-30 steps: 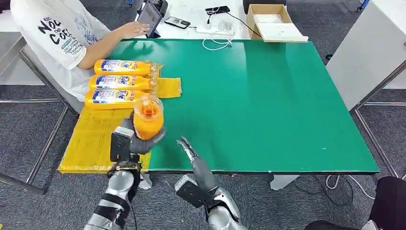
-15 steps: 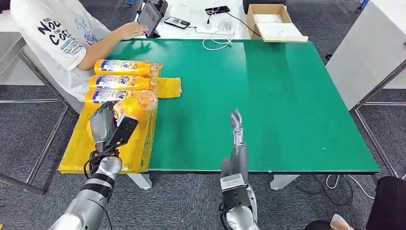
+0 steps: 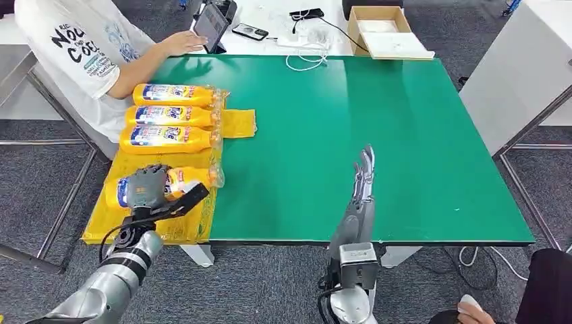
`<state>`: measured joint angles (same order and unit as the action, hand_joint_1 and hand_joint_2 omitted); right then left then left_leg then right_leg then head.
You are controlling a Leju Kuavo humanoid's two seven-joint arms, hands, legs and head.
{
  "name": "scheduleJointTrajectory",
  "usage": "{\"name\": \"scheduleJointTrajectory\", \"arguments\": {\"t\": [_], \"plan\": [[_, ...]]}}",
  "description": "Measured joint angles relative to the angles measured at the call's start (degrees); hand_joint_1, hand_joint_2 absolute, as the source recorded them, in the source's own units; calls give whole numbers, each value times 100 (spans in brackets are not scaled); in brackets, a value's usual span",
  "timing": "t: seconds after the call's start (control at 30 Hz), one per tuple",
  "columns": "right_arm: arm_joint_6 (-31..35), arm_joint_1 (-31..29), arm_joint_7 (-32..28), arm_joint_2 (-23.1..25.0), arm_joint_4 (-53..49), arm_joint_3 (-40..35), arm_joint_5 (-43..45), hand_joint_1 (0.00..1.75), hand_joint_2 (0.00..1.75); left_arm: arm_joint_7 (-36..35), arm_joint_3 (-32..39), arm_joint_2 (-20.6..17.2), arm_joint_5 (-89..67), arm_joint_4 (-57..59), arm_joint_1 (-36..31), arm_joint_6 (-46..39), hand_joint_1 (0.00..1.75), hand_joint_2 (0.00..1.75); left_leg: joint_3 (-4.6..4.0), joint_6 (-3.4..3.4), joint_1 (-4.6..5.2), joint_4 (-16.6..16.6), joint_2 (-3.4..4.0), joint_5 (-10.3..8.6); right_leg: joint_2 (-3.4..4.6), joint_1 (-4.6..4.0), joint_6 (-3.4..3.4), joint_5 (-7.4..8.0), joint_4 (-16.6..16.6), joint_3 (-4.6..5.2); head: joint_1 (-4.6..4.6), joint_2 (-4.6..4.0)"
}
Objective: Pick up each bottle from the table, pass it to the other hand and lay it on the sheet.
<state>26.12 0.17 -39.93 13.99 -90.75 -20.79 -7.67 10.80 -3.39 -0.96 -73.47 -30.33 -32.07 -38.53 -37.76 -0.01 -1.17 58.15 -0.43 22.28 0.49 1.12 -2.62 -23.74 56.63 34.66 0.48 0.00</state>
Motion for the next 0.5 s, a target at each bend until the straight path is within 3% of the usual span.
{"name": "scheduleJointTrajectory", "arguments": {"t": [0.5], "plan": [[-48,-27,0,11,177,-2,9,0,0,-37,-183,-162,-146,435,-227,50,175,175,10,0,0,0,-4,-1,-1,0,0,0,1,-13,0,0]]}}
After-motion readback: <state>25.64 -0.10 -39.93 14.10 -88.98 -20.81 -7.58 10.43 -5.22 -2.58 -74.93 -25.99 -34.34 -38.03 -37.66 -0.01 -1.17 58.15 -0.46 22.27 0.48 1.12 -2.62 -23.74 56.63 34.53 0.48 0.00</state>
